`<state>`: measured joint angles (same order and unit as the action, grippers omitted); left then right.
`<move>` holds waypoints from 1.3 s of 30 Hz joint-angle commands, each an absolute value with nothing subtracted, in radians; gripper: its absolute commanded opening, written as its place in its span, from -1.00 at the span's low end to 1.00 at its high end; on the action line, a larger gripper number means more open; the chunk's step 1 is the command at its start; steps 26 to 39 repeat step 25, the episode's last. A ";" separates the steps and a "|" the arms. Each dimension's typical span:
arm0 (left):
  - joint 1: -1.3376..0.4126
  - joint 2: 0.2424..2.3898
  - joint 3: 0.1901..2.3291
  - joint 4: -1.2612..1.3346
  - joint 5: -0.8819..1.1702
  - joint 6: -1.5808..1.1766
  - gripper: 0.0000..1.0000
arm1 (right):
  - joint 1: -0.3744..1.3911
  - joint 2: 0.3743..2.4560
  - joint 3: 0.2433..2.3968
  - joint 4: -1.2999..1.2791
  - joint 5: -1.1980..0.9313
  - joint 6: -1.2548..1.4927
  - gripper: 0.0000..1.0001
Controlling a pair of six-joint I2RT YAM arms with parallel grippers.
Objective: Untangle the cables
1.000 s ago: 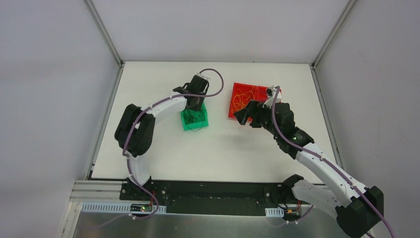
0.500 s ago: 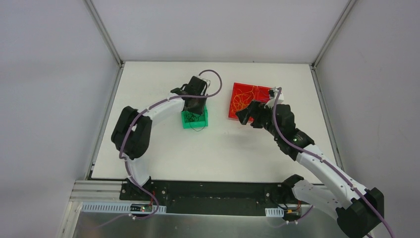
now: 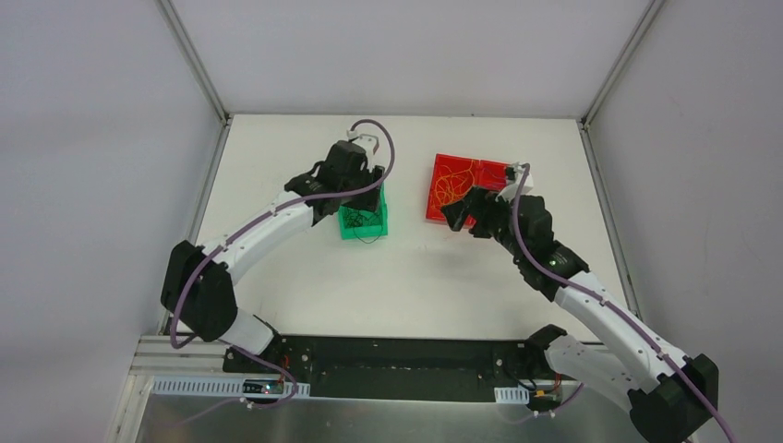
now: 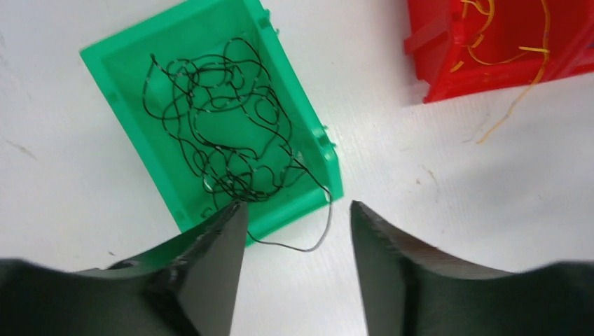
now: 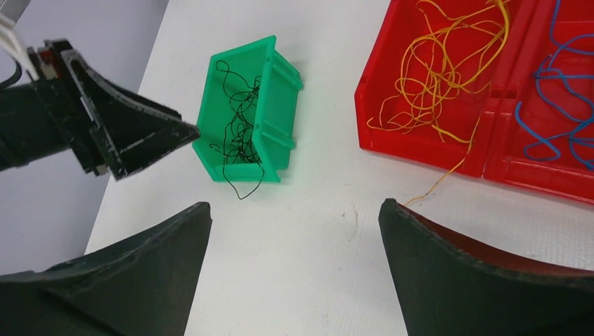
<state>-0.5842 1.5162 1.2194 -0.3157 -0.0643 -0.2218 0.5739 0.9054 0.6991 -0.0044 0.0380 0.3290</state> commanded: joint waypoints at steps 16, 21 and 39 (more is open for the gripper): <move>-0.627 0.715 0.794 -0.069 -0.460 -0.417 0.81 | 0.574 0.349 0.756 -0.282 0.494 0.291 0.99; -0.629 0.662 0.758 -0.038 -0.461 -0.413 0.77 | 0.574 0.243 0.712 -0.242 0.513 0.275 0.99; -0.629 0.689 0.765 -0.030 -0.393 -0.383 0.79 | 0.575 0.256 0.695 -0.221 0.570 0.252 0.99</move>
